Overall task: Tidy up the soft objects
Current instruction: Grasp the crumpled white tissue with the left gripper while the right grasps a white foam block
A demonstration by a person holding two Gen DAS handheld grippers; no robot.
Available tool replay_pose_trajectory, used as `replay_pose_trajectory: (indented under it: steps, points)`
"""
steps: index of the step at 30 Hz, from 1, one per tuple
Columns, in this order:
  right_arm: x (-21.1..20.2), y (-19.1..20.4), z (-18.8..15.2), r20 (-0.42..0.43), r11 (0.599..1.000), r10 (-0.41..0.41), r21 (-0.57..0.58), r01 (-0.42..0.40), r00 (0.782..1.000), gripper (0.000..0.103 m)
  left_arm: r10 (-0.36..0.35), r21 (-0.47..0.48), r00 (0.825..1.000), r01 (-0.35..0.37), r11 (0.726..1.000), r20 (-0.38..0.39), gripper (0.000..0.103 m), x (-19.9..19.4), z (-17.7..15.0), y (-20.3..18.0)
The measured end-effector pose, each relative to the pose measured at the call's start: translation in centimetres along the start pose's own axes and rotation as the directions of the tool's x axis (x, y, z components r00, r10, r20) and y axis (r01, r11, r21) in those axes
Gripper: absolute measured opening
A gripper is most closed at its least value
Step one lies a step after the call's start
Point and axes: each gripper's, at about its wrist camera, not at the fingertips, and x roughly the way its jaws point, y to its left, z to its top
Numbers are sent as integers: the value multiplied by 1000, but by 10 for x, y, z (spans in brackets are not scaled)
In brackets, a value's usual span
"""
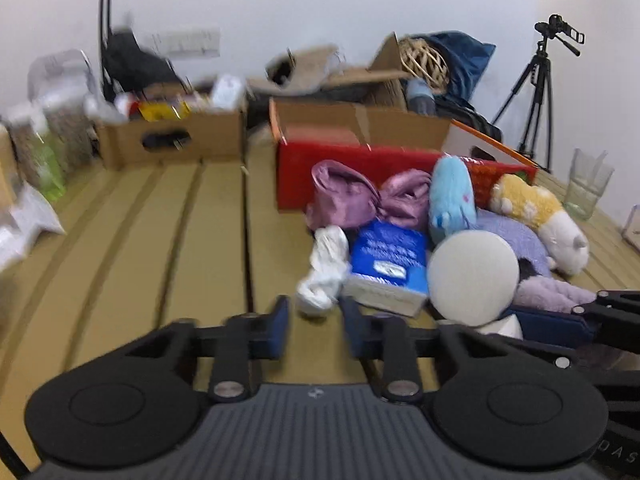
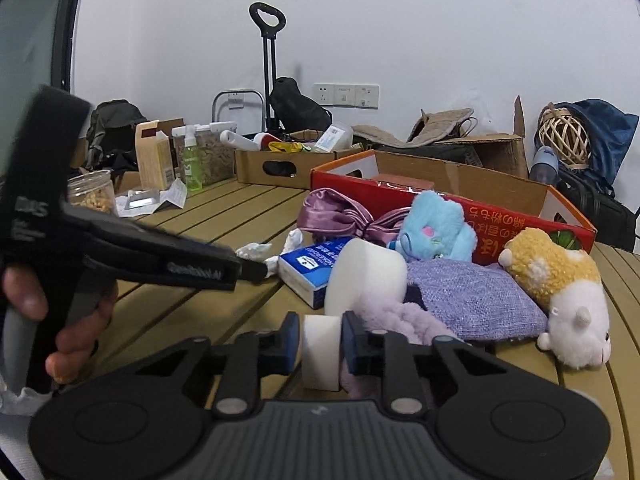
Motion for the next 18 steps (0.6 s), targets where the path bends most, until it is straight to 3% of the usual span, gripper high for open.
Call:
replay_pose_trajectory:
  steps: [3, 7, 13, 18]
  points:
    - [0, 1, 0, 5, 1000, 14, -7, -14, 1000, 18, -35, -20, 999, 36, 999, 17, 12, -2, -1, 4]
    - [-4, 0, 1, 27, 999, 38, 6, -38, 999, 17, 24, -3, 997, -24, 1000, 68, 11, -24, -3, -2]
    - [-49, 18, 11, 103, 993, 120, -18, -119, 987, 17, 46, -15, 987, -44, 999, 152, 10, -98, -7, -15]
    - [-97, 31, 14, 167, 992, 125, -42, -120, 978, 17, 35, -22, 975, -31, 999, 218, 10, -156, -17, -32]
